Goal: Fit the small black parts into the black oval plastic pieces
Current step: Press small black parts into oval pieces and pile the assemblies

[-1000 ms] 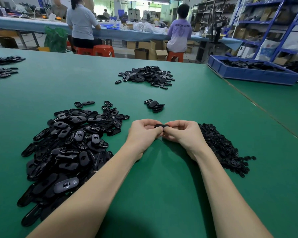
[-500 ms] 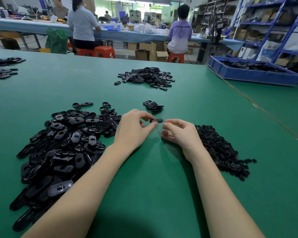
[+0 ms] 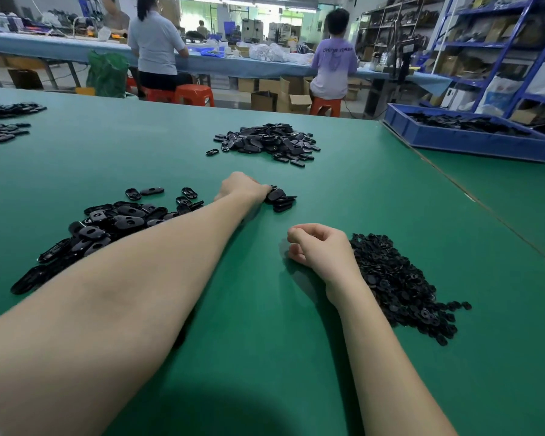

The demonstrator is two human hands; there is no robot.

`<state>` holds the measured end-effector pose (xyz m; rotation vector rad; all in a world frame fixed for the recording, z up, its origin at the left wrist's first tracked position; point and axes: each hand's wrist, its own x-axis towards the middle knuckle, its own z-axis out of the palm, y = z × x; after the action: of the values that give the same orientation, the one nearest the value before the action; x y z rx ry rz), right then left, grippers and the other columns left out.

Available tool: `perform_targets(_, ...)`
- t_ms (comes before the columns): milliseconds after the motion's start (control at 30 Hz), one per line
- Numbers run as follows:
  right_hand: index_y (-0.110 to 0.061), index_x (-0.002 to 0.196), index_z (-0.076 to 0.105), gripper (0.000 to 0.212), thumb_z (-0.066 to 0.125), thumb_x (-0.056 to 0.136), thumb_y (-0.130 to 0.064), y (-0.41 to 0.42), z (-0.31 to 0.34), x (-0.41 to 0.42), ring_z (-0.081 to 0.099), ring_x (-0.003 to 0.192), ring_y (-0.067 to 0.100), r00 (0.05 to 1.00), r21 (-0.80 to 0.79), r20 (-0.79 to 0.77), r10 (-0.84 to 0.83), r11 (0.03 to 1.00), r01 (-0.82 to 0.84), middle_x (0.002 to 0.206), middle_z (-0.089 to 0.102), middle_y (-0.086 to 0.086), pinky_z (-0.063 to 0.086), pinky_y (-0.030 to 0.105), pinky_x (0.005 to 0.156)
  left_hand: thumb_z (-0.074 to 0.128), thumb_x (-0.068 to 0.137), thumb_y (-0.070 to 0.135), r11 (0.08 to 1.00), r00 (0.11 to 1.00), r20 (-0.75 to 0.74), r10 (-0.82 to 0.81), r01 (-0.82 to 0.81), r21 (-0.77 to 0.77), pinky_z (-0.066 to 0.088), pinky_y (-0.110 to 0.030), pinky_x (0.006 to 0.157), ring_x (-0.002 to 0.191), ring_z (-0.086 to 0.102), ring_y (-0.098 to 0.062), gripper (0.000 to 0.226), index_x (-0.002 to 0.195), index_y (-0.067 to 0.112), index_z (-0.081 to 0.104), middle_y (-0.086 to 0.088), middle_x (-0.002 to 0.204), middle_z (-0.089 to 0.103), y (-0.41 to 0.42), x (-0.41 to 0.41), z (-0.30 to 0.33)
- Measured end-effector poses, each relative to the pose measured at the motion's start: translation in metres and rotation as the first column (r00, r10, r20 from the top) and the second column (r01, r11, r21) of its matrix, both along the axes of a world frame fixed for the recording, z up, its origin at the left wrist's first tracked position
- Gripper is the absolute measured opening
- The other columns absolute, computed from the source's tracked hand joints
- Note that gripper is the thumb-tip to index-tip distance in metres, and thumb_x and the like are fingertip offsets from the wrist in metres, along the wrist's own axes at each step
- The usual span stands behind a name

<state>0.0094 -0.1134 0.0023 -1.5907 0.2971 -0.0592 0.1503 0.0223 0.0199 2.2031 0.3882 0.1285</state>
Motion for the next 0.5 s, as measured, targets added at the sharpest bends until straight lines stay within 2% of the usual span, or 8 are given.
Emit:
perform_targets(167, -0.018, 0.079, 0.076, 0.007, 0.073, 0.086, -0.017, 0.002, 0.001, -0.001, 0.065, 0.057, 0.005, 1.000, -0.043, 0.008, -0.001, 0.999, 0.002, 0.063, 0.071, -0.011, 0.061, 0.044, 0.092, 0.066, 0.083, 0.054, 0.993, 0.997, 0.073, -0.028, 0.036, -0.112, 0.057, -0.034, 0.087, 0.100, 0.066, -0.022, 0.028, 0.101, 0.033, 0.073, 0.004, 0.106, 0.072, 0.003, -0.014, 0.003)
perform_targets(233, -0.018, 0.079, 0.076, 0.008, 0.073, 0.086, -0.017, 0.002, 0.001, -0.002, 0.064, 0.057, 0.004, 1.000, -0.061, 0.012, -0.003, 0.998, 0.004, 0.062, 0.071, -0.012, 0.060, 0.044, 0.092, 0.066, 0.084, 0.051, 0.980, 0.989, 0.141, -0.044, 0.069, -0.184, 0.051, -0.026, 0.075, 0.094, 0.064, -0.016, 0.026, 0.103, 0.033, 0.072, 0.010, 0.097, 0.070, 0.003, -0.027, 0.003)
perform_targets(300, -0.019, 0.079, 0.076, 0.008, 0.072, 0.086, -0.016, 0.003, 0.001, -0.002, 0.065, 0.059, 0.005, 1.000, -0.077, 0.013, -0.007, 0.997, 0.008, 0.064, 0.071, -0.011, 0.060, 0.044, 0.093, 0.067, 0.085, 0.042, 0.961, 0.976, 0.218, -0.023, 0.081, -0.264, 0.044, -0.023, 0.067, 0.091, 0.064, -0.013, 0.016, 0.096, 0.031, 0.071, 0.017, 0.085, 0.066, 0.002, -0.044, 0.003)
perform_targets(433, -0.021, 0.079, 0.076, 0.008, 0.071, 0.085, -0.019, 0.006, 0.001, -0.004, 0.069, 0.075, 0.012, 0.999, -0.202, 0.041, -0.033, 0.979, 0.040, 0.070, 0.073, -0.009, 0.058, 0.042, 0.095, 0.068, 0.088, 0.031, 0.937, 0.951, 0.302, -0.063, 0.161, -0.311, 0.050, -0.026, 0.078, 0.085, 0.063, -0.010, 0.005, 0.088, 0.027, 0.070, 0.014, 0.081, 0.065, 0.005, -0.083, 0.002)
perform_targets(500, -0.022, 0.082, 0.077, 0.007, 0.070, 0.085, -0.023, 0.009, 0.002, -0.005, 0.072, 0.087, 0.016, 0.998, -0.313, 0.052, -0.031, 0.948, 0.046, 0.082, 0.076, -0.005, 0.057, 0.039, 0.095, 0.069, 0.088, 0.030, 0.939, 0.934, 0.330, -0.134, 0.226, -0.259, 0.048, -0.019, 0.076, 0.079, 0.061, 0.002, 0.005, 0.087, 0.026, 0.071, 0.015, 0.082, 0.067, 0.009, -0.101, 0.000)
